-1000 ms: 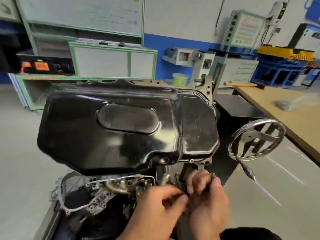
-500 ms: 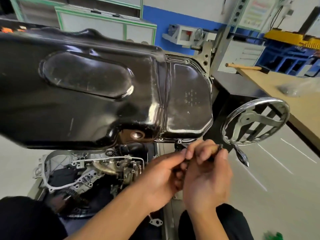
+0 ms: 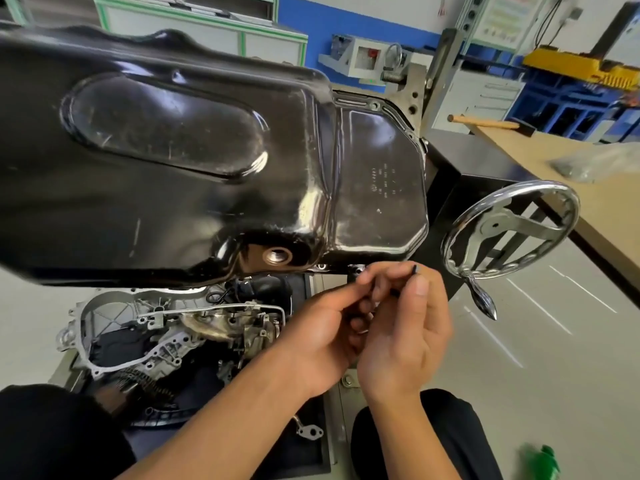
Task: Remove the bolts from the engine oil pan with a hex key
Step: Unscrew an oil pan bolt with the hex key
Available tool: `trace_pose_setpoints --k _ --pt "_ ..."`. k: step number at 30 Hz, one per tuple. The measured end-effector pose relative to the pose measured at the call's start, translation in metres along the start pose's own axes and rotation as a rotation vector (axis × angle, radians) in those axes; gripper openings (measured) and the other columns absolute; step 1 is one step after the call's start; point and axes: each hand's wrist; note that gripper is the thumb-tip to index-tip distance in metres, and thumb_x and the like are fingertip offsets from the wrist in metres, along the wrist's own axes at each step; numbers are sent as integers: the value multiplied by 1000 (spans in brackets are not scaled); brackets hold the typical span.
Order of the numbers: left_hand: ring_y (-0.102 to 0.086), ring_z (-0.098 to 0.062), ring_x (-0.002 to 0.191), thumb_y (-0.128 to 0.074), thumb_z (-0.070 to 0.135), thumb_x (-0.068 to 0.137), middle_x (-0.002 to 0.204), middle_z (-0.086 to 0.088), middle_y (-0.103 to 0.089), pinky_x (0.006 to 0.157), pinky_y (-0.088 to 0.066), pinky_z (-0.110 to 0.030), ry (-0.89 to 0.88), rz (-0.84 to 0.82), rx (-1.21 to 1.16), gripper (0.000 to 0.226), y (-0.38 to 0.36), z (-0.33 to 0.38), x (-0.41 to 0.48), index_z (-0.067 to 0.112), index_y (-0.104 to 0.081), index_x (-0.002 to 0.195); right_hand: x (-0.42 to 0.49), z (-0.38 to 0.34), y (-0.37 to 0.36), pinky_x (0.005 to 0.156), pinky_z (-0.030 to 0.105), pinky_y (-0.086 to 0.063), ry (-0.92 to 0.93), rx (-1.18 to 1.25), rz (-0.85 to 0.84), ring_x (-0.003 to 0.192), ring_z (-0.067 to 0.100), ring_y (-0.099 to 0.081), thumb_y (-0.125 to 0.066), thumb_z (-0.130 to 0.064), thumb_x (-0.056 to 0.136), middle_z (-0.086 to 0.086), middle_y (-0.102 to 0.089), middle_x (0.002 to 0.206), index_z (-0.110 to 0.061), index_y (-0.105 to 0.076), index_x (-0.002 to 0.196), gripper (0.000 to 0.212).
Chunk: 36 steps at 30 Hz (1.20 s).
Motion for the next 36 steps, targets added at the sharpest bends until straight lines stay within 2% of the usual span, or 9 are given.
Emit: trace_pose_setpoints --k 3,6,8,12,19,25,29,31,36 --pt "-41 -8 67 -79 33 61 69 6 -51 66 -27 -23 19 -41 -92 18 3 -1 -1 22 -72 73 -6 -1 1 69 19 -49 58 -113 17 73 12 -63 -40 -21 101 0 -67 82 -19 -64 101 24" --pt "-39 -6 62 -77 32 69 66 8 -48 62 -26 -22 18 -52 -89 18 4 1 -5 22 -70 82 -8 -1 2 69 13 -51 47 -148 38 75 5 -67 -42 -19 102 -2 -69 83 -20 -63 108 22" --pt "-37 -5 55 -71 31 79 62 9 -45 53 -25 -19 12 -41 -76 8 5 4 -6 23 -72 79 -6 -2 5 73 15 -52 28 -165 51 78 6 -69 -43 -19 102 -5 -70 83 -23 -63 109 22" --pt "-37 -4 49 -68 28 87 59 10 -45 46 -27 -18 -13 -26 -80 19 9 4 -11 23 -74 70 -8 -3 9 79 21 -53 49 -220 26 83 13 -71 -47 -20 103 -7 -72 86 -28 -68 108 23" --pt "-40 -4 51 -69 32 82 61 10 -46 47 -30 -18 -76 -39 -115 16 13 4 -18 24 -72 68 -11 -4 6 76 22 -54 116 -240 -35 82 14 -71 -49 -24 104 -1 -72 88 -14 -67 115 24" --pt "-39 -4 52 -68 32 85 62 9 -44 51 -27 -19 -72 -26 -113 17 14 9 -19 23 -70 70 -9 -8 -2 75 17 -51 183 -344 -85 81 9 -70 -48 -19 103 -7 -72 88 -27 -66 117 24" --pt "-37 -5 52 -65 33 87 60 9 -43 51 -25 -18 -59 -61 -159 24 15 14 -19 22 -74 68 -4 -12 -4 81 21 -49 272 -466 -116 89 7 -65 -55 -20 101 -14 -66 97 -15 -67 118 22" --pt "-36 -6 52 -62 31 92 59 8 -44 52 -23 -19 -42 -70 -200 30 14 15 -18 20 -69 65 0 -16 0 81 19 -45 308 -518 -128 87 5 -58 -61 -13 97 -3 -61 89 -6 -70 116 22" --pt "-40 -6 53 -64 24 83 61 6 -47 49 -28 -18 -53 -82 -305 14 11 16 -20 14 -69 75 15 -30 14 69 9 -38 310 -559 -438 71 -2 -51 -64 -5 94 -7 -54 74 -9 -70 116 23"
Point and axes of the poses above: each hand's wrist, its own x-axis towards the middle knuckle, its own y-axis out of the back of the hand, z = x × y
